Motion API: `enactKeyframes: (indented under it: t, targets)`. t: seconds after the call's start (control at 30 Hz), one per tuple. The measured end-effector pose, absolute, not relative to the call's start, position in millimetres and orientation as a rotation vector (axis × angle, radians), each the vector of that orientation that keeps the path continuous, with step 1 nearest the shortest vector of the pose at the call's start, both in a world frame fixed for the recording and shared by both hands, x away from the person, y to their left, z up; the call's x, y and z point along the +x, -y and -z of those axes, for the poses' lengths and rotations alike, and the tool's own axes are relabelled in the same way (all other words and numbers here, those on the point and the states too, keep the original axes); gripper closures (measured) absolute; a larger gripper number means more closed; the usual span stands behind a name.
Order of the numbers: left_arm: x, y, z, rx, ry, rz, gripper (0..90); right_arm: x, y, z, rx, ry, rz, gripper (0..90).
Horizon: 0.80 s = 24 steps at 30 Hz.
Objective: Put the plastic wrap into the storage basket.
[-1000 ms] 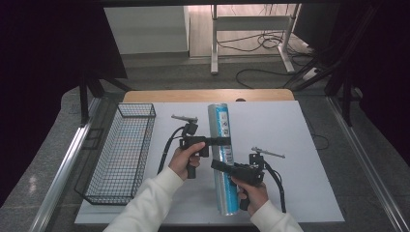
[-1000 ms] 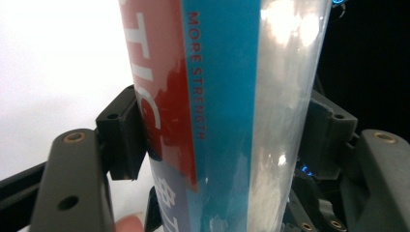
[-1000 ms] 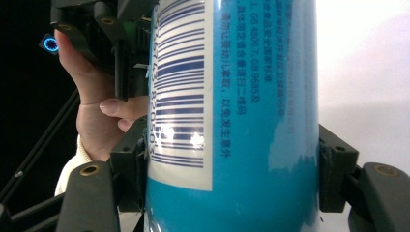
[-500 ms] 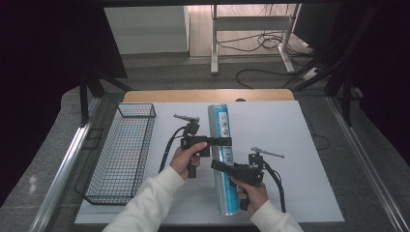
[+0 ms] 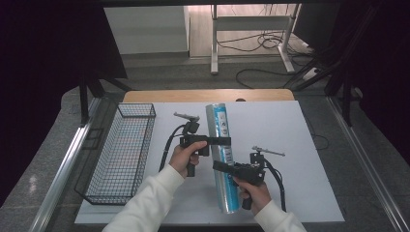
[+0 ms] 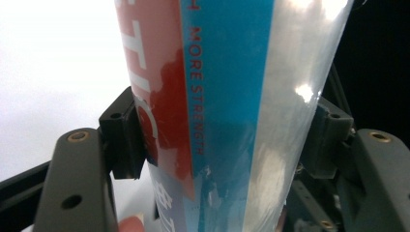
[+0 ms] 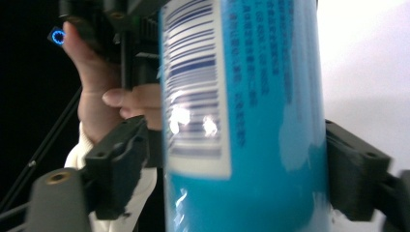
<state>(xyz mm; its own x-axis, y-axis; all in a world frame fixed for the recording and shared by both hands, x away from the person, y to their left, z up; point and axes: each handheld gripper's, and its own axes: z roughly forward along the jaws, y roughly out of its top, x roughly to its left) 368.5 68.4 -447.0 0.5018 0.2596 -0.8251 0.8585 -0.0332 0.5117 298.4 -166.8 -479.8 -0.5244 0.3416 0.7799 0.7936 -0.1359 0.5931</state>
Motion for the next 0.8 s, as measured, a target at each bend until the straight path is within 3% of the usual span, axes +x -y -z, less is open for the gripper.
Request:
enactKeyframes:
  t: [0.2,0.8]
  targets:
    - [367,-80,440,1.574,-0.982,0.615,32.0,293,182,467,-1.245,1.805,1.736,9.3]
    - [353,-155,399,1.57,-1.064,0.491,32.0,291,263,459,-1.381,1.863,1.79,9.4]
